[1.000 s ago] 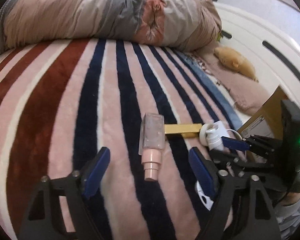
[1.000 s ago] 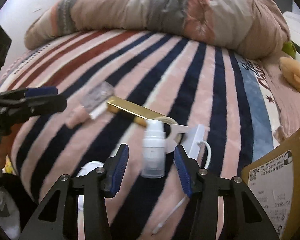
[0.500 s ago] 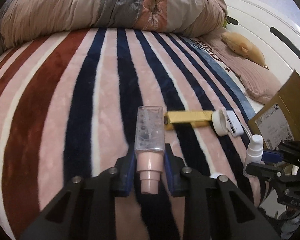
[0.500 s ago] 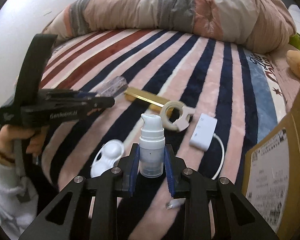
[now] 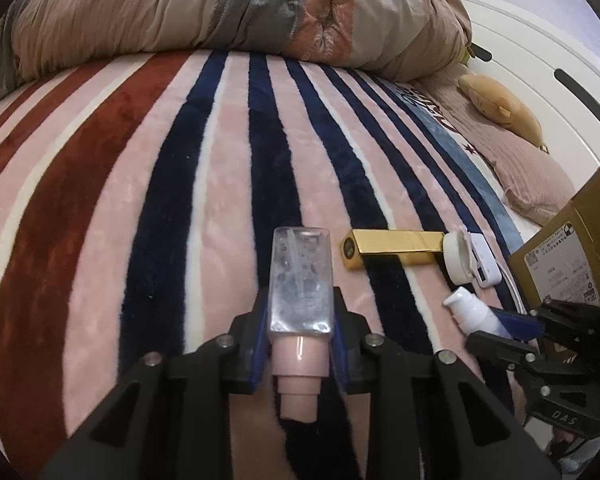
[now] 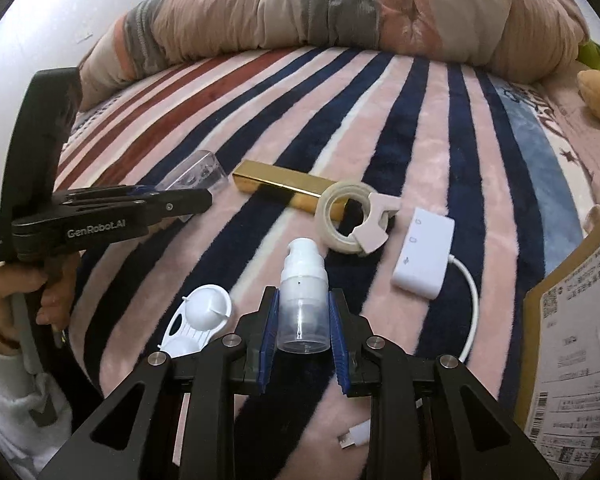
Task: Organize rigid objects
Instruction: 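Carry both bottles into the box and open both grippers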
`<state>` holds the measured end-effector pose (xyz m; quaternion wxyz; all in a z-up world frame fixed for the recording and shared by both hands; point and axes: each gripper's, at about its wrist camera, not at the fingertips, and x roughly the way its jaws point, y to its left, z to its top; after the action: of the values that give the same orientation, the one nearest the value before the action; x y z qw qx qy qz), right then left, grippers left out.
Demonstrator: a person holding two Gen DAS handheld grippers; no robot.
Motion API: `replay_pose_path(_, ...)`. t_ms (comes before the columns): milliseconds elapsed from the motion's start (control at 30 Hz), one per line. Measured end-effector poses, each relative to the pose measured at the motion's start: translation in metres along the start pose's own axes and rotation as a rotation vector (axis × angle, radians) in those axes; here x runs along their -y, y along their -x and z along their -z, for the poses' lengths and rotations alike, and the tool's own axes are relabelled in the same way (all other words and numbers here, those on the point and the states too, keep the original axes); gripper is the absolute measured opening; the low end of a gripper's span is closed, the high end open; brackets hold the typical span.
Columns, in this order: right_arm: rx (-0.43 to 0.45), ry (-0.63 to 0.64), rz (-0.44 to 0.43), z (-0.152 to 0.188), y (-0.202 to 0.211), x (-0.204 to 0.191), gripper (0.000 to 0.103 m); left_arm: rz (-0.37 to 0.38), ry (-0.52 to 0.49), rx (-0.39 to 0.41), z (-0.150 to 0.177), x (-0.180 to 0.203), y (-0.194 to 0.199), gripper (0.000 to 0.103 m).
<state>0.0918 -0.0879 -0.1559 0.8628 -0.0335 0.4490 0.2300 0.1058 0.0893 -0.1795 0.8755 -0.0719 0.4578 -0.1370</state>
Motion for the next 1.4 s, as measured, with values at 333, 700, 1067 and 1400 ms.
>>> replay_pose_path(333,0.155,0.066,-0.023,0.000,0.088,-0.022,0.020,-0.038,-0.037,0.097,-0.009,0.014,0.063,0.024)
replay_pose_path(700,0.409,0.048,0.045,0.016,0.210,0.010,0.020,0.086,-0.224,0.225,-0.041,0.130,0.142,0.024)
replay_pose_path(1067,0.374,-0.135,0.232,0.042,0.232,0.134,0.020,0.179,-0.397,0.190,-0.075,0.252,0.134,0.024)
replay_pose_path(1400,0.315,-0.174,0.244,0.066,0.219,0.170,0.021,0.192,-0.499,0.080,-0.076,0.315,0.097,0.024)
